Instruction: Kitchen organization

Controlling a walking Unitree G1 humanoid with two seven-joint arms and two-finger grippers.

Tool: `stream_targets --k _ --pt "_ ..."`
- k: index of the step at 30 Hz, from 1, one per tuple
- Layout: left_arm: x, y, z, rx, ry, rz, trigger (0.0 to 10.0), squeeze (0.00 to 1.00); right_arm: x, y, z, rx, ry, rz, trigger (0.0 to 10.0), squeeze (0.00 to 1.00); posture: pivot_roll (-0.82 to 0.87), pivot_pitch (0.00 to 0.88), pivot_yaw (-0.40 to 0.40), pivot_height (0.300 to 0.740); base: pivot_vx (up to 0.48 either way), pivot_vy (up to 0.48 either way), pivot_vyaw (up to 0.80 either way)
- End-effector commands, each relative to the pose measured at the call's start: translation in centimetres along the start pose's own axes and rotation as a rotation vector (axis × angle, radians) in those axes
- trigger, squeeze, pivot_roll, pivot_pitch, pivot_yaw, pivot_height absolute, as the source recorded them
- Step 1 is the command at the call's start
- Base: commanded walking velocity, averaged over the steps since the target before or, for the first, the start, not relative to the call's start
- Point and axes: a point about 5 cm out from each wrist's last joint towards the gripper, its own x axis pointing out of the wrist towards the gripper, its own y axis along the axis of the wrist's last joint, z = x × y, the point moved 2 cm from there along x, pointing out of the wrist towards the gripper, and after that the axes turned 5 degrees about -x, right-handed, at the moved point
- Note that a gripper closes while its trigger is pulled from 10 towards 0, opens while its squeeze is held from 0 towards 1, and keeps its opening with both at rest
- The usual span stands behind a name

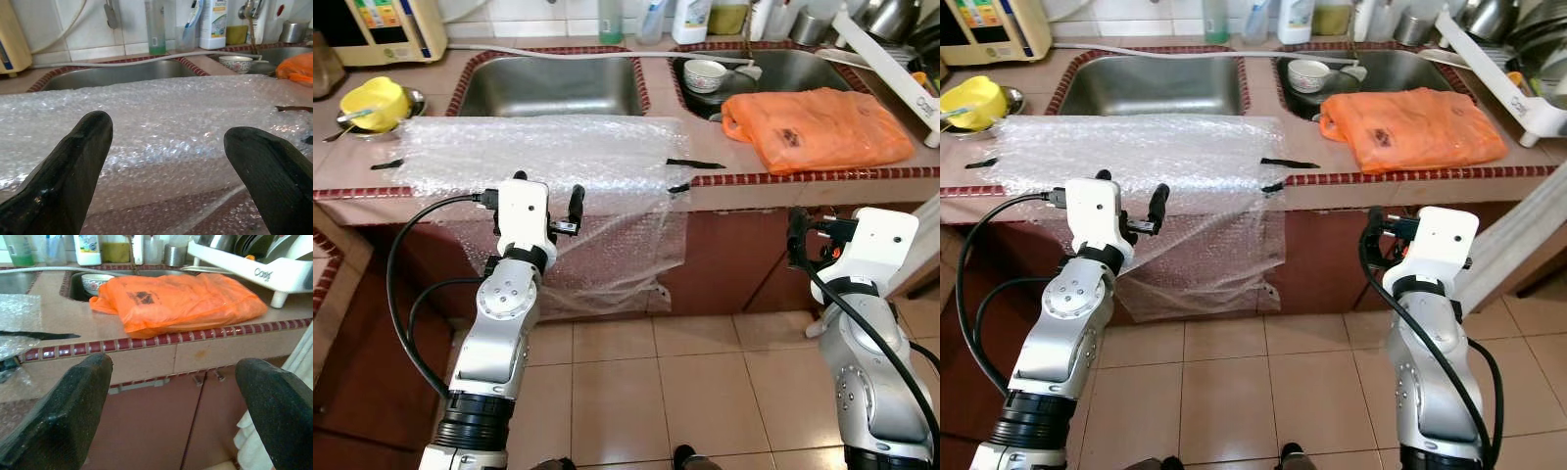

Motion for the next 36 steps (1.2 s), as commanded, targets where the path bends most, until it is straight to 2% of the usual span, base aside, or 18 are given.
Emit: stream_targets --k 1,7,11,22,36 --pt "-0.12 -0.13 -0.14 -0.01 0.004 -0.009 10.0 0.0 -0.12 0.14 0.3 -0.026 -0.008 0.01 10.0 0.0 -0.05 0.165 0.006 0.74 0.0 0.0 0.0" --pt "-0.18 -0.22 -0.16 -0.011 0.006 -0.013 10.0 0.0 -0.14 0.3 -0.05 -0.076 0.007 0.023 10.0 0.0 -0.05 0.167 0.005 0.74 0.0 0.0 0.0" --pt "-0.19 -0.25 -0.11 -0.014 0.004 -0.015 10.0 0.0 -0.14 0.23 -0.07 -0.058 0.004 0.016 10.0 0.0 -0.05 0.167 0.006 0.74 0.0 0.0 0.5" --pt "-0.18 -0.43 -0.02 -0.023 0.003 -0.023 10.0 0.0 -0.15 0.02 -0.12 -0.031 0.014 0.007 10.0 0.0 -0.05 0.168 0.005 0.74 0.0 0.0 0.0" --pt "-0.16 -0.56 0.13 -0.022 0.0 -0.031 10.0 0.0 -0.08 -0.25 -0.35 -0.056 0.037 -0.014 10.0 0.0 -0.05 0.169 0.007 0.74 0.0 0.0 -0.05"
